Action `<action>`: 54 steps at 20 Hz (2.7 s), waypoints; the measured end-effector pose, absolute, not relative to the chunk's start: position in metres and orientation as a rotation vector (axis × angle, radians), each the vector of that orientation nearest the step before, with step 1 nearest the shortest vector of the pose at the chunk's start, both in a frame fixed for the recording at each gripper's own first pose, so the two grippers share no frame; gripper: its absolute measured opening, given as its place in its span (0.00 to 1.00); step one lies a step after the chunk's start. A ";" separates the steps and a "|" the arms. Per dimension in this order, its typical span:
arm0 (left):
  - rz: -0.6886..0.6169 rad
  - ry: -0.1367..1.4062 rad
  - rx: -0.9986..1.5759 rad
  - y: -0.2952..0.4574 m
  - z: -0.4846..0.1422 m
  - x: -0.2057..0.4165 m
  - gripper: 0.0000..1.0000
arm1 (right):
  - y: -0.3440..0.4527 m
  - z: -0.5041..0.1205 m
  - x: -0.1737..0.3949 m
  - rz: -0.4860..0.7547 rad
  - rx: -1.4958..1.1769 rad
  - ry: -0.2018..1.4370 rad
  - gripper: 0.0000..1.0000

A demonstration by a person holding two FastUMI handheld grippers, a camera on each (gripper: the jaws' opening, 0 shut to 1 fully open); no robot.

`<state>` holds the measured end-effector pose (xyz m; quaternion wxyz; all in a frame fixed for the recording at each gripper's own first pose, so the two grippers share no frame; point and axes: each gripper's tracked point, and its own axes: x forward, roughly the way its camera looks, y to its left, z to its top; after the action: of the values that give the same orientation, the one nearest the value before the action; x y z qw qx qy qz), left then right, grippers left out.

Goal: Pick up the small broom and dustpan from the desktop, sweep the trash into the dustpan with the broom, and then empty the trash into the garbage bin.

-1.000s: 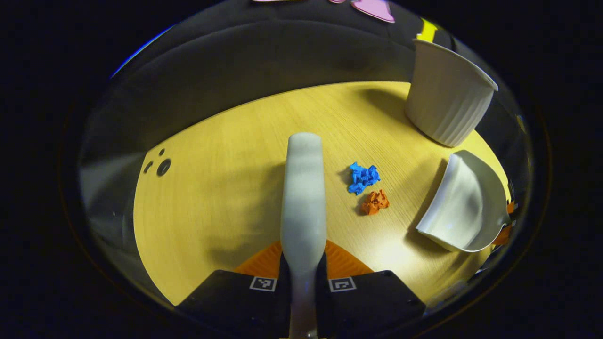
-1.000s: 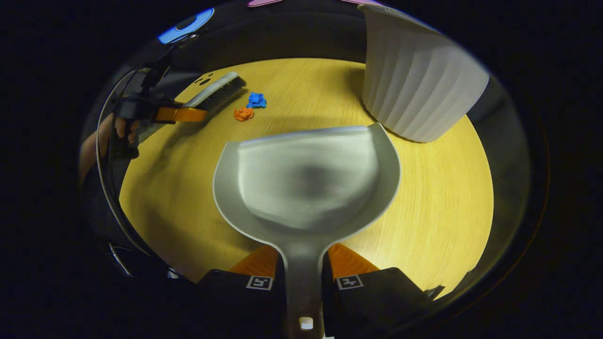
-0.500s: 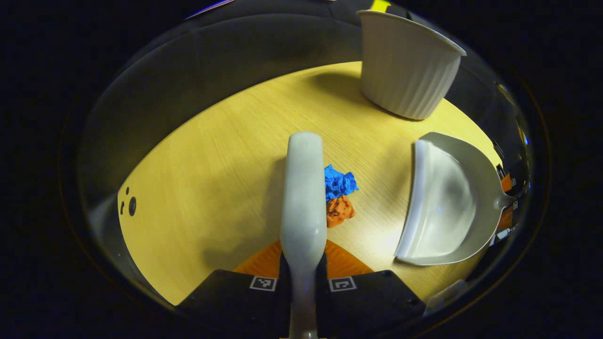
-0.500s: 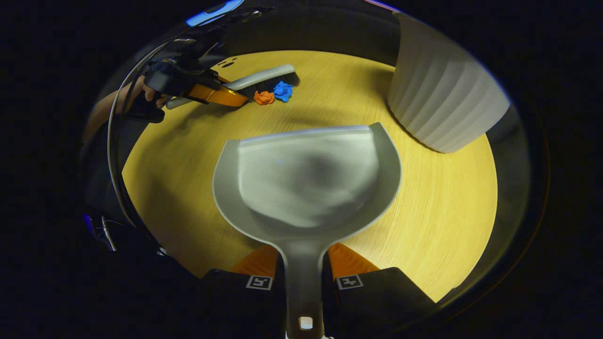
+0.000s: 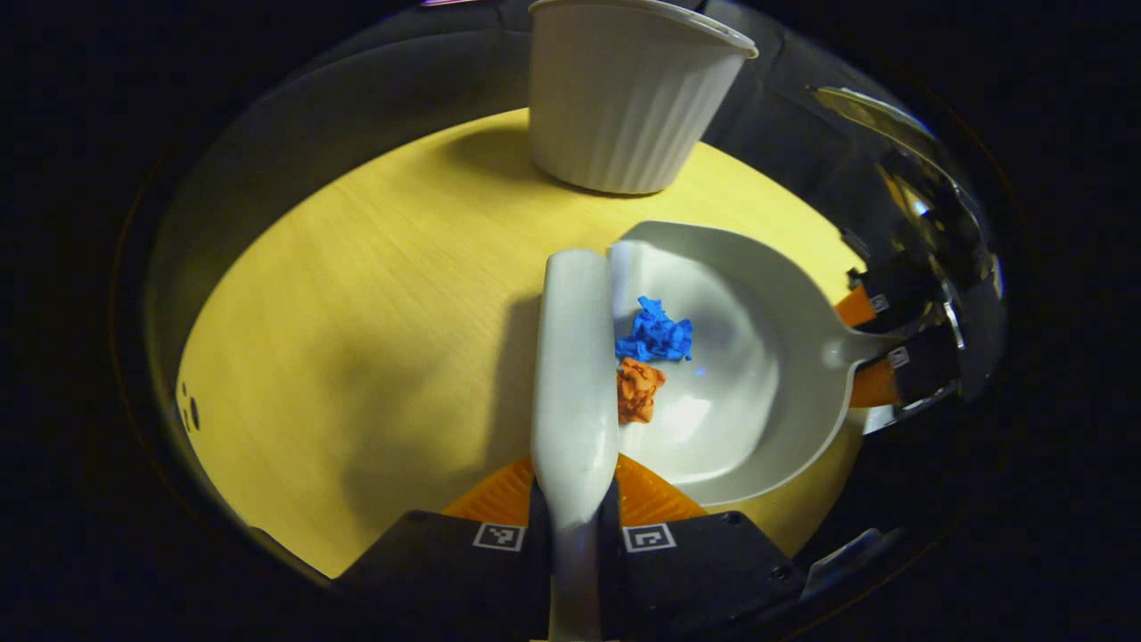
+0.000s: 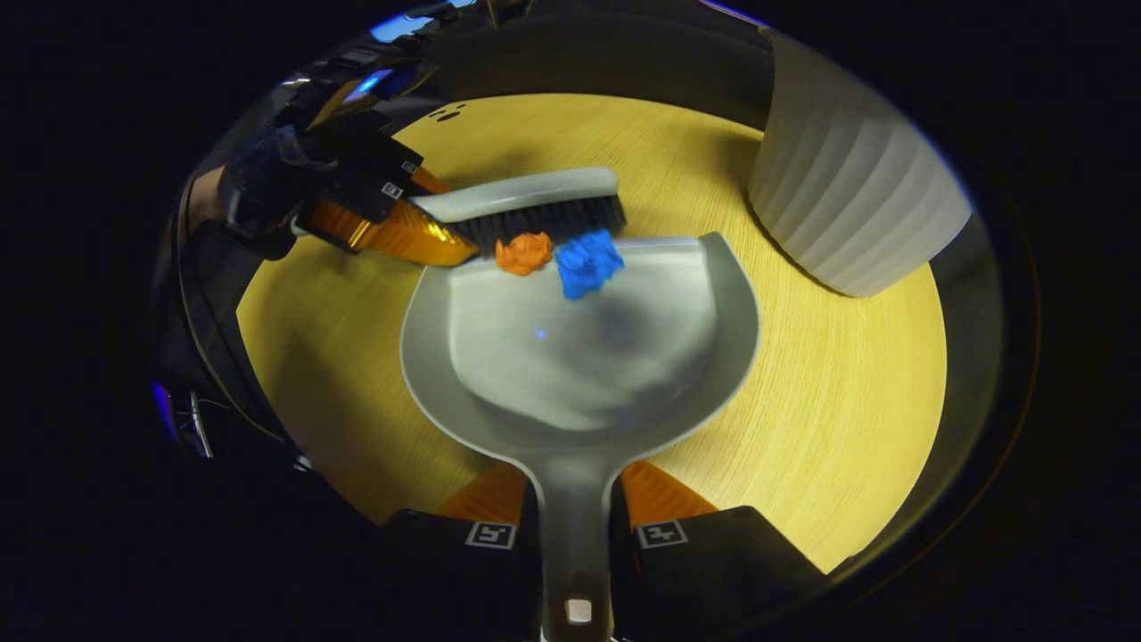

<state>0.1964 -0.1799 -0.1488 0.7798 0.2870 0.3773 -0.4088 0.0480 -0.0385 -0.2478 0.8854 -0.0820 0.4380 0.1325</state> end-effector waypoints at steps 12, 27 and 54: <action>-0.637 0.664 0.389 -0.121 -0.126 0.144 0.26 | -0.041 -0.223 0.002 0.185 -0.116 0.859 0.34; -0.338 0.589 0.104 0.041 -0.149 0.110 0.26 | -0.065 -0.144 -0.066 0.036 -0.033 0.801 0.34; -0.174 0.570 0.007 0.039 -0.103 0.132 0.26 | -0.189 -0.018 0.114 -0.154 -0.193 0.470 0.34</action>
<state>0.1315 0.0387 -0.1028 0.9560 0.0034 0.2806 -0.0857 0.1139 -0.1886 -0.0181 0.9650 -0.0956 0.2320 -0.0761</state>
